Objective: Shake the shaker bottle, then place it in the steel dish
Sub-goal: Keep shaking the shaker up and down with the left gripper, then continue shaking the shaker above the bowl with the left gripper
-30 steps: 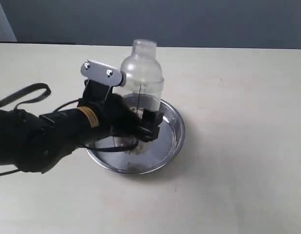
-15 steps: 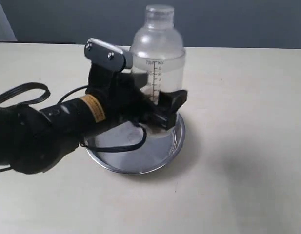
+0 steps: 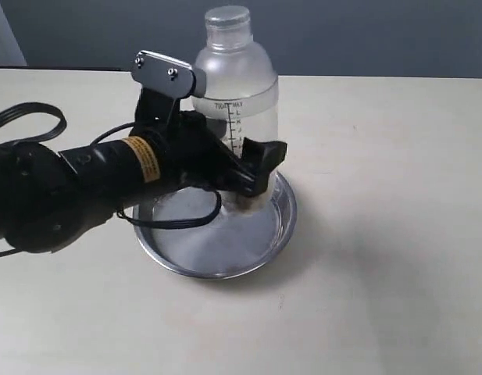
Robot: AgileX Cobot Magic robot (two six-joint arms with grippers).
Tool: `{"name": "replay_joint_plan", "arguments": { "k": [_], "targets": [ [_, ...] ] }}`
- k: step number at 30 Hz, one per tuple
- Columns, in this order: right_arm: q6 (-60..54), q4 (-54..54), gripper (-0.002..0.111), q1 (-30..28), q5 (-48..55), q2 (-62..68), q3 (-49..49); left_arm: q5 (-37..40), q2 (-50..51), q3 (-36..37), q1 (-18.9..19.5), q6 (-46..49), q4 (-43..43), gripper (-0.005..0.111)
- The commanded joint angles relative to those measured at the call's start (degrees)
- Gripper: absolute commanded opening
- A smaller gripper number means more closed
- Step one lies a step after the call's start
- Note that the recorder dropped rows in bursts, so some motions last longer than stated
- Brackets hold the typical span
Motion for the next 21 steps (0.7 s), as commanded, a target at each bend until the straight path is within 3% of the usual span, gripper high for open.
{"name": "replay_joint_plan", "arguments": {
  "k": [1, 3, 4, 5, 6, 9, 10, 12, 13, 15, 16, 17, 18, 19, 20, 21],
  "targets": [
    [-0.20, -0.13, -0.001, -0.04, -0.50, -0.21, 0.09, -0.53, -4.08, 2.87, 3.56, 4.70, -1.80, 0.000],
    [-0.20, -0.13, -0.001, -0.04, -0.37, -0.21, 0.09, -8.83, -1.94, 2.39, 3.48, 0.56, 0.25, 0.000],
    [-0.20, -0.13, -0.001, -0.04, -0.37, -0.21, 0.09, -12.29, 0.83, 0.57, 2.66, -6.32, 5.49, 0.000],
    [-0.20, -0.13, -0.001, -0.04, -0.37, -0.21, 0.09, -11.28, 1.72, -0.28, 2.39, -8.98, 8.07, 0.000],
    [-0.20, -0.23, -0.001, -0.04, -0.19, -0.21, 0.09, -4.80, 1.03, -0.39, 2.42, -9.72, 8.52, 0.000],
    [-0.20, -0.23, -0.001, -0.04, -0.19, -0.21, 0.09, 3.49, -3.27, 1.39, 3.87, -6.02, 5.79, 0.000],
    [-0.20, -0.23, -0.001, -0.04, -0.30, -0.21, 0.09, 2.19, -4.42, 2.42, 4.51, -4.11, 5.24, 0.000],
    [-0.20, -0.23, -0.001, -0.04, -0.30, -0.21, 0.09, -8.40, -2.81, 3.26, 5.21, -4.13, 3.42, 0.000],
    [-0.20, -0.23, -0.001, -0.04, -0.30, -0.21, 0.09, -11.21, 0.30, 1.73, 4.38, -9.88, 5.32, 0.000],
    [-0.20, -0.23, -0.001, -0.04, -0.30, -0.21, 0.09, -4.33, -0.81, 1.43, 3.97, -20.45, 14.55, 0.000],
    [-0.20, -0.23, -0.001, -0.04, -0.30, -0.21, 0.09, -4.36, -3.78, 2.81, 3.97, -25.87, 20.61, 0.000],
    [-0.20, -0.23, -0.001, -0.04, -0.30, -0.21, 0.09, -5.28, -6.64, 3.34, 3.84, -25.41, 22.90, 0.000],
    [-0.20, -0.23, -0.001, -0.04, -0.30, -0.21, 0.09, -3.96, -8.15, 3.34, 3.96, -17.28, 20.73, 0.000],
    [-0.20, -0.23, -0.001, -0.04, -0.30, -0.21, 0.09, -2.07, -7.82, 2.94, 4.46, -6.32, 13.16, 0.000],
    [-0.20, -0.23, -0.001, -0.04, -0.30, -0.21, 0.09, 0.31, -4.62, 2.25, 5.81, 7.12, -4.96, 0.000],
    [-0.20, -0.23, -0.001, -0.04, -0.30, -0.21, 0.09, 1.70, -2.88, 2.20, 6.48, 10.00, -12.12, 0.000]
  ]
}}
